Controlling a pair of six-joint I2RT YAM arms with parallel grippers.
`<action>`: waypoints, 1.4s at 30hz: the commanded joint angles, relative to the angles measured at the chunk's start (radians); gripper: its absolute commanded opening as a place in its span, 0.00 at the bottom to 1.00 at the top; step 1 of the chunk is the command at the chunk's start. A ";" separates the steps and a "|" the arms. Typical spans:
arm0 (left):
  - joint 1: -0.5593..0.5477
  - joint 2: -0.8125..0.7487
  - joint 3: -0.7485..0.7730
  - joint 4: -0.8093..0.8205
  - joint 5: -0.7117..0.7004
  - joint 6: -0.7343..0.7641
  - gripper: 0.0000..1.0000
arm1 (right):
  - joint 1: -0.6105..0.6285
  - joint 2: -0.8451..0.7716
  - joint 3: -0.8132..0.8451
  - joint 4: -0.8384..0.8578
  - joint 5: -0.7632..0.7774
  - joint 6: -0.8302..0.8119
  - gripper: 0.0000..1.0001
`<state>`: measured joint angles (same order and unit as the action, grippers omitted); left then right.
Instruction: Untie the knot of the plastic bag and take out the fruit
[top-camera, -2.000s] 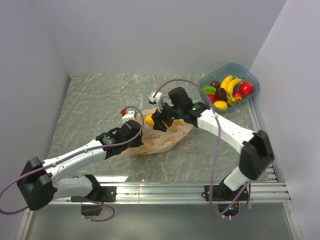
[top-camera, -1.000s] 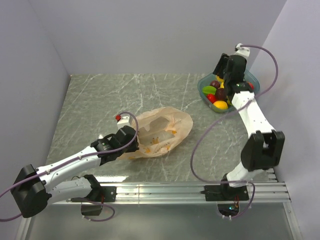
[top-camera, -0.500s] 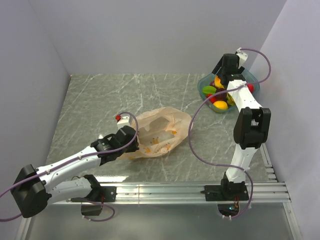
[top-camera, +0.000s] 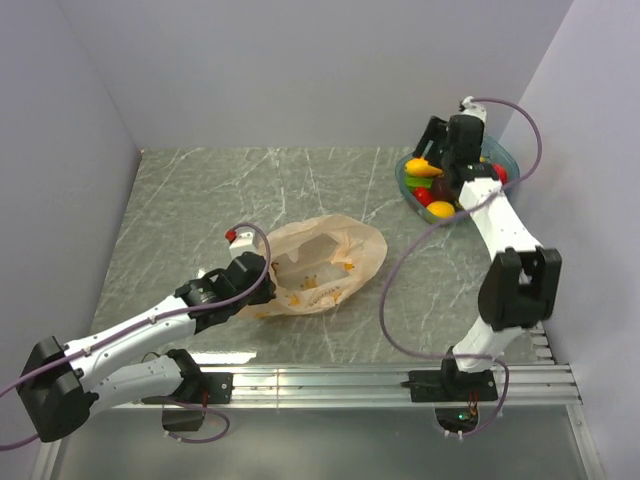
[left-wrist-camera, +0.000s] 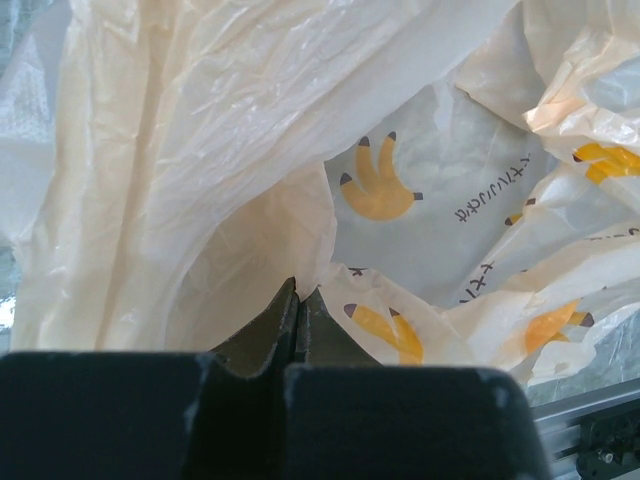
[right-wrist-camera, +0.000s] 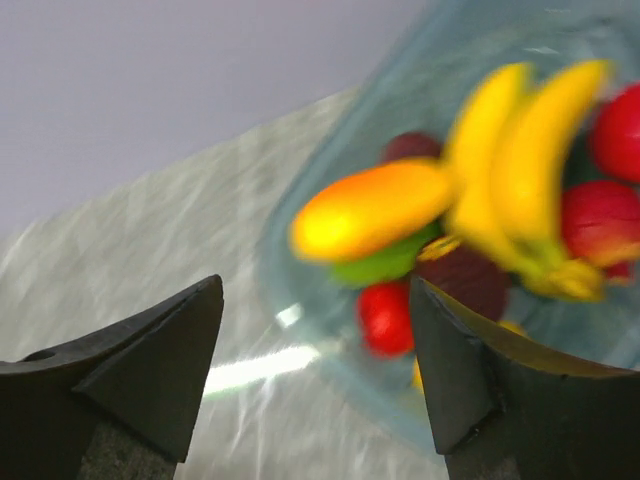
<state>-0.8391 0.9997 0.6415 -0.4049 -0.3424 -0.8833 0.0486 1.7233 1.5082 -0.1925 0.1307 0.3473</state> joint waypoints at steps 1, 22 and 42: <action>0.005 -0.032 -0.008 -0.025 -0.032 -0.020 0.01 | 0.095 -0.187 -0.122 0.126 -0.264 -0.122 0.79; 0.003 -0.142 0.024 -0.294 -0.121 -0.138 0.01 | 0.810 -0.098 -0.431 0.396 -0.707 -0.240 0.68; -0.014 0.025 0.277 -0.275 -0.149 0.012 0.01 | 0.849 0.084 -0.604 0.780 -0.304 0.079 0.78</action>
<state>-0.8391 0.9874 0.8490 -0.7296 -0.4927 -0.9520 0.8925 1.8385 0.9516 0.4725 -0.3176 0.3607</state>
